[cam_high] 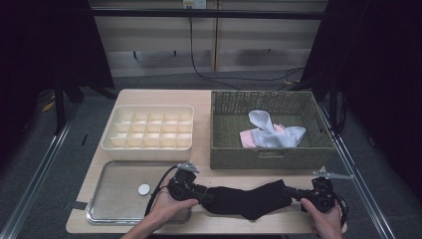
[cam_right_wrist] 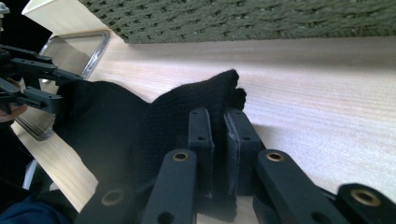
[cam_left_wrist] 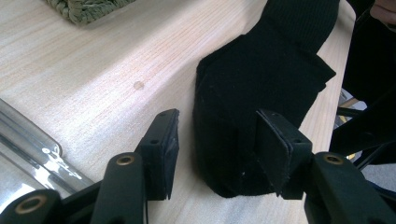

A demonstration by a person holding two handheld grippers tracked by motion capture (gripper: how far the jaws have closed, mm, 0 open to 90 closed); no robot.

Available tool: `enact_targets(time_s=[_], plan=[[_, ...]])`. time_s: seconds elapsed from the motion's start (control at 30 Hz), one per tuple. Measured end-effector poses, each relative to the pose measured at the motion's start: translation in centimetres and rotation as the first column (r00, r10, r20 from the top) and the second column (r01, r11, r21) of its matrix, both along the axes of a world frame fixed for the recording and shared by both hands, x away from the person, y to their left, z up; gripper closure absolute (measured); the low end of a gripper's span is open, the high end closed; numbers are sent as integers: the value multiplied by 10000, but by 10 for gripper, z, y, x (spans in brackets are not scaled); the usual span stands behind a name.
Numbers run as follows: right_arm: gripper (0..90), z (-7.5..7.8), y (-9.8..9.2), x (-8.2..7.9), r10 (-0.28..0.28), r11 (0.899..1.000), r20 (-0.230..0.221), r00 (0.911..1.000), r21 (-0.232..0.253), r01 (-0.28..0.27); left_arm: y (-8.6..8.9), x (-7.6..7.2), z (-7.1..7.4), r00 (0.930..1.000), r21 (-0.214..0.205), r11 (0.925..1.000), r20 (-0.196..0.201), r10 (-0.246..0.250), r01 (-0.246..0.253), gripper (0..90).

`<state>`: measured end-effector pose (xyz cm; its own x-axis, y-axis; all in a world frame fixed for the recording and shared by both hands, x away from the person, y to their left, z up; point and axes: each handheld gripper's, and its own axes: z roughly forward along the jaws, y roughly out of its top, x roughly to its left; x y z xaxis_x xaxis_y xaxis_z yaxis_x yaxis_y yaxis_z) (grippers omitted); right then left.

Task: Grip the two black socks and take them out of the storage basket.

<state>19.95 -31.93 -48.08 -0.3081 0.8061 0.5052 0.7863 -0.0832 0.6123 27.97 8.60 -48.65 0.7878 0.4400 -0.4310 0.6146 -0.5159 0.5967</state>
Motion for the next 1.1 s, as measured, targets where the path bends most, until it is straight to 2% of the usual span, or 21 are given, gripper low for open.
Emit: enact_targets(time_s=[0.1,0.23,0.3,0.33,0.4,0.47,0.57,0.63,0.67,0.7,0.83,0.9,0.97,1.03,1.1], plan=[[817,4,0,0,8,10000,103,9999,84,-9,1,0,3,9995,-168,9994,107,295,-293,498],[818,7,2,-1,55,9998,193,9998,186,-58,5,1,11,9994,-557,9980,148,306,-298,522],[818,9,2,0,83,9998,225,9997,204,-87,6,0,14,9995,-697,9975,304,131,-109,574],[818,11,2,0,110,9996,249,9996,244,-116,4,-1,15,9995,-731,9972,295,-117,139,643],[818,13,3,1,149,9996,311,9994,233,-157,2,-4,15,9986,-612,9979,499,-193,223,674],[819,16,5,2,184,9995,379,9991,267,-194,-1,-5,14,9989,-497,9985,414,-224,244,684],[819,19,7,3,256,9993,403,9989,270,-267,-2,-4,11,9991,-430,9987,335,-270,284,614],[819,21,7,4,267,9993,453,9986,265,-280,0,-3,11,9995,-341,9994,305,-66,77,559],[819,21,7,5,275,9992,480,9985,278,-289,1,-2,9,9998,-454,9990,211,-1,11,545],[819,22,7,5,274,9992,505,9984,267,-288,2,-1,9,9998,-337,9994,199,85,-79,521],[819,25,8,3,305,9991,540,9981,286,-320,6,1,4,9998,-183,9997,31,172,-172,493],[819,26,8,3,310,9991,608,9977,266,-326,5,0,2,9999,-272,9996,-135,90,-94,526],[818,26,9,2,328,9992,596,9977,212,-341,3,-4,3,9999,66,9999,101,79,-79,579],[818,26,10,3,374,9989,556,9978,262,-389,-1,-7,1,10000,21,10000,25,-41,41,610],[818,26,12,3,415,9988,586,9974,243,-429,-2,-7,0,9999,172,9998,103,62,-64,648]])
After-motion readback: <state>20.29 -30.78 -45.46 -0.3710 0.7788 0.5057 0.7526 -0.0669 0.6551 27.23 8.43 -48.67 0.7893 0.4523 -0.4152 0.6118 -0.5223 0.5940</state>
